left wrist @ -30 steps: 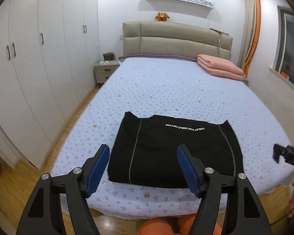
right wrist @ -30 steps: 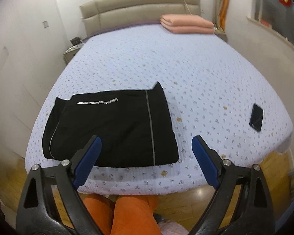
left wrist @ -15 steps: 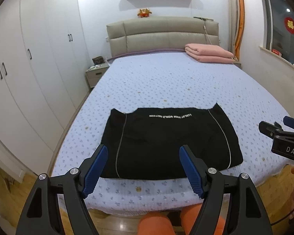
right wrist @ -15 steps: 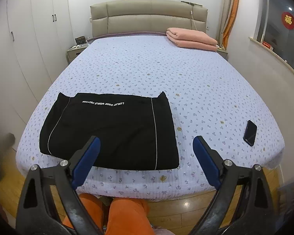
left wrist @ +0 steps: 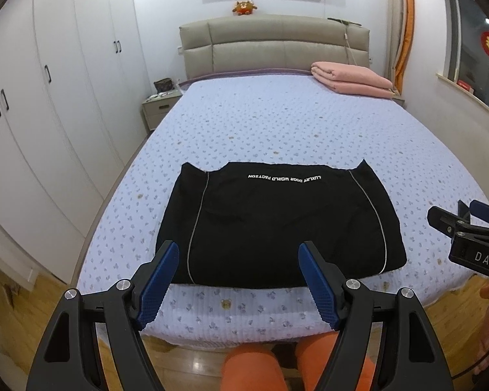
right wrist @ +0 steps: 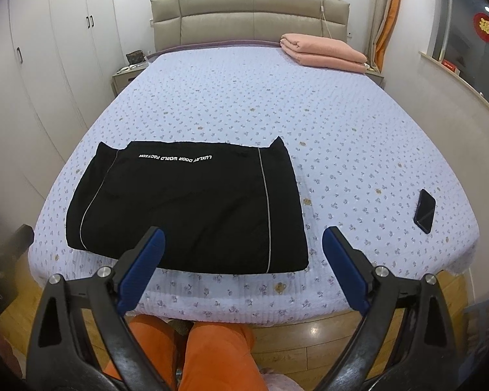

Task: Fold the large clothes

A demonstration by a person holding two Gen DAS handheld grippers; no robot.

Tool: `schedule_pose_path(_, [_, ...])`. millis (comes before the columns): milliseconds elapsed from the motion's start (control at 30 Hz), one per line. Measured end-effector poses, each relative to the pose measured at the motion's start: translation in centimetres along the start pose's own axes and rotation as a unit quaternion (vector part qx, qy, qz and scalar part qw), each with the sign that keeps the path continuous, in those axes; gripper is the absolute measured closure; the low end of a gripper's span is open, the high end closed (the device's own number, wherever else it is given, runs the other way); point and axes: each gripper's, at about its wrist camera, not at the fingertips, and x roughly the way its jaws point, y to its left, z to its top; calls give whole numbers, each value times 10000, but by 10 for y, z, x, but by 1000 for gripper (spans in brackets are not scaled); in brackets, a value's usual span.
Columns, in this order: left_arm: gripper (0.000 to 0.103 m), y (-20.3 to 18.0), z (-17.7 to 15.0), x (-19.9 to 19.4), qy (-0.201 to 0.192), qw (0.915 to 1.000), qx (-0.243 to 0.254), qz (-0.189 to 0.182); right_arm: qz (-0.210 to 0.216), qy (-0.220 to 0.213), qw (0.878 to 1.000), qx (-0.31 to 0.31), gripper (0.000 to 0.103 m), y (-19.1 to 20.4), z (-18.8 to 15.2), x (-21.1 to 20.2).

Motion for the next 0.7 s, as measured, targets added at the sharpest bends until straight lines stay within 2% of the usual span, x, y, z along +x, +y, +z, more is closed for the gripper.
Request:
schedule_pose_path(167, [26, -5, 2, 0, -32, 9998, 96, 141, 34, -18, 10000, 67, 7, -1, -2, 3])
schedule_pose_path(400, [26, -15, 2, 3, 15, 9997, 176, 147, 185, 80, 9996, 173, 7, -3, -6, 9])
schedule_pose_path(700, [26, -18, 1, 1, 20, 9997, 204, 125, 164, 64, 9996, 219, 7, -3, -9, 7])
